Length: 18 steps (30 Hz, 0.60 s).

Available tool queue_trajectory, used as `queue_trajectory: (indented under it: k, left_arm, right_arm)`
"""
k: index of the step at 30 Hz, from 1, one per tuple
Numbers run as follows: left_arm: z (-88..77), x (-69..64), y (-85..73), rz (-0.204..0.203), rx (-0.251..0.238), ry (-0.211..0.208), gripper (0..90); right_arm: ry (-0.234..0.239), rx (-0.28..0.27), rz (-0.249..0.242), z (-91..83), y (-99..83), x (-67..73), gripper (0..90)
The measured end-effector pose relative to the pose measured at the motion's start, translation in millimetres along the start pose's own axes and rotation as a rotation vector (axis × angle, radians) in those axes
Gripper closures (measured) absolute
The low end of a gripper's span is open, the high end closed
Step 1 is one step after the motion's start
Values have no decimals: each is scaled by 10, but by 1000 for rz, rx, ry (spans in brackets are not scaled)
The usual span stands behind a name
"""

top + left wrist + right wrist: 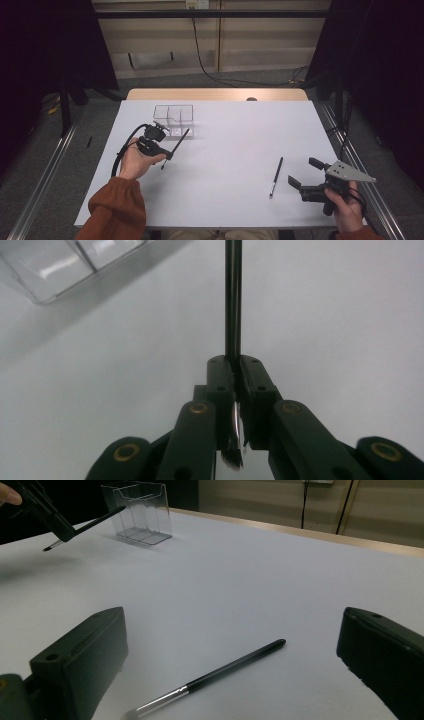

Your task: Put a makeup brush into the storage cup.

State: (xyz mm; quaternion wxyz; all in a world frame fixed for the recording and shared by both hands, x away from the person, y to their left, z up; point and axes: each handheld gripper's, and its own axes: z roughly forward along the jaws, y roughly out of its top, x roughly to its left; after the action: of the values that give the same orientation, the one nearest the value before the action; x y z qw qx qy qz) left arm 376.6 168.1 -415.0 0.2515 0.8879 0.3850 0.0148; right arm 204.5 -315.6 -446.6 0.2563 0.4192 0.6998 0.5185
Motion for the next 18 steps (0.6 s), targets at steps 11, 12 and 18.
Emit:
queue_trajectory:
  k: [11,12,18]
  left_arm:
    - [-166,1,-54,40,-174,-9,845]
    - [-178,-5,-61,45,-185,-14,845]
    - [-215,-55,-111,65,-287,-10,845]
  right_arm:
    - [-8,-2,2,-4,0,-5,0]
    - [-8,-2,2,-4,0,-5,0]
    - [-9,-5,3,-4,0,-4,0]
